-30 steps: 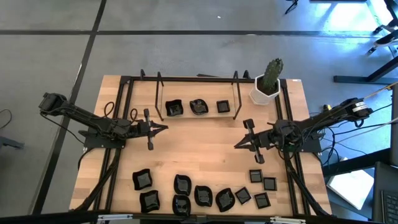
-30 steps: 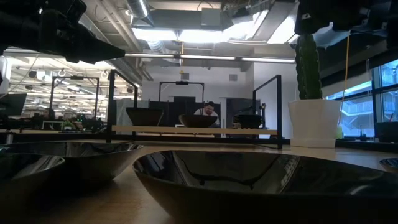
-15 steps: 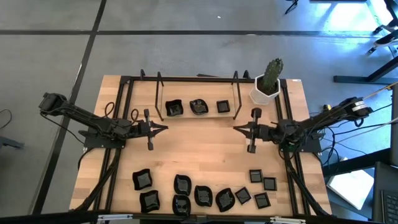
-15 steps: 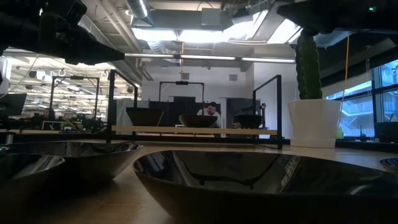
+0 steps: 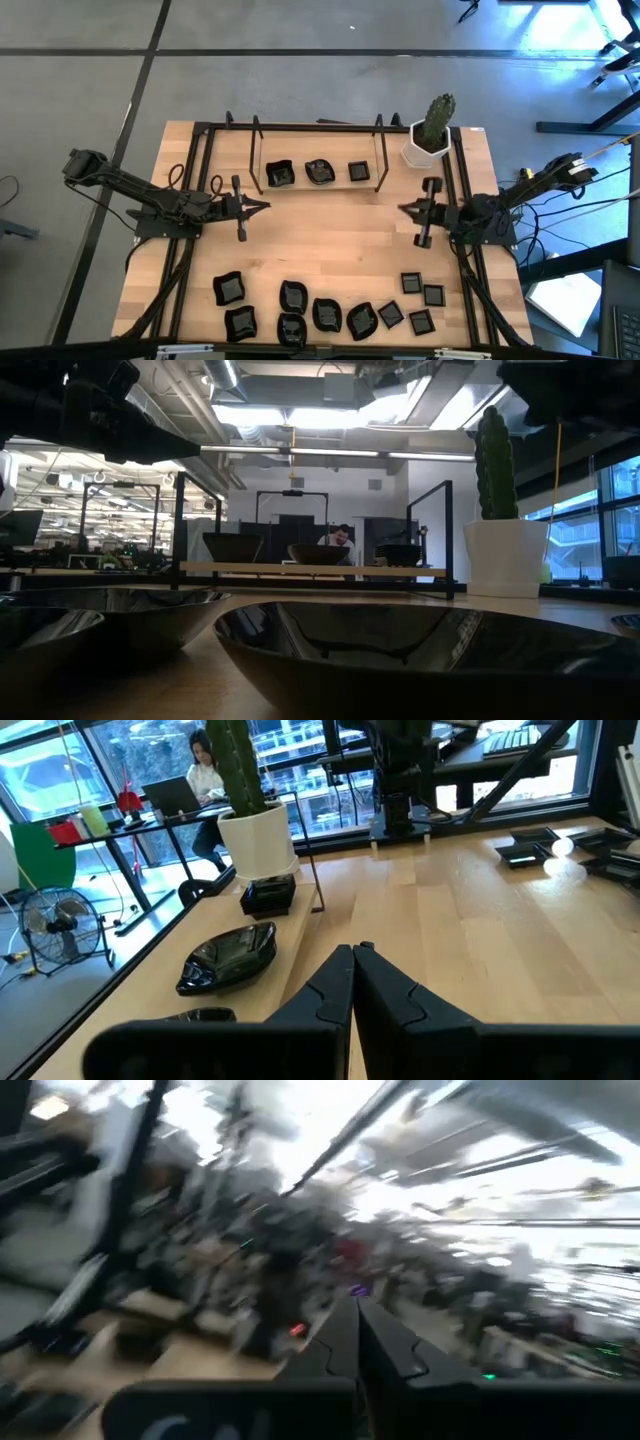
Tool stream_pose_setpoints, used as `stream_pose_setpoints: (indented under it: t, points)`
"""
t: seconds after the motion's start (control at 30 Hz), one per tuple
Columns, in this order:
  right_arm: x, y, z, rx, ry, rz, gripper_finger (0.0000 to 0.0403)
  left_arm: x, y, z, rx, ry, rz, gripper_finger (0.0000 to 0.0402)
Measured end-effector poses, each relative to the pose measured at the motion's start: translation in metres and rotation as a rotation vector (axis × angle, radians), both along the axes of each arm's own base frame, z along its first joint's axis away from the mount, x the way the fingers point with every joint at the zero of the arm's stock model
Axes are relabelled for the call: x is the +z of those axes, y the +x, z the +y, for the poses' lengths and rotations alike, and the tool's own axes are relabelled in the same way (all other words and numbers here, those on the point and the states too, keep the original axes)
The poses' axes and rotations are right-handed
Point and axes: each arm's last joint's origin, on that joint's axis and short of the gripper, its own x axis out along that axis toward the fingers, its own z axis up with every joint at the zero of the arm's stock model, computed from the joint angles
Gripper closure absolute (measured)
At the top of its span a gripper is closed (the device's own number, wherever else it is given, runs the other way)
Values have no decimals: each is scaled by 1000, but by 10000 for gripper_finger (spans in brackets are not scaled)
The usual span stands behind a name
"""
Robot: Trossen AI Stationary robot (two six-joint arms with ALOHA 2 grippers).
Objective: Pick & Place Mini shaped plates
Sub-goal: Stack the black distorted square plate on top of the black distorted square plate on the shelf
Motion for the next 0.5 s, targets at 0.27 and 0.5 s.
stream_pose_setpoints:
  t: [0.27,0.5]
  points:
    - [-7,5,3,53,26,121,401,1,0,0,0,-2,-6,398]
    - [18,9,2,-13,53,279,401,-1,0,0,-1,2,6,398]
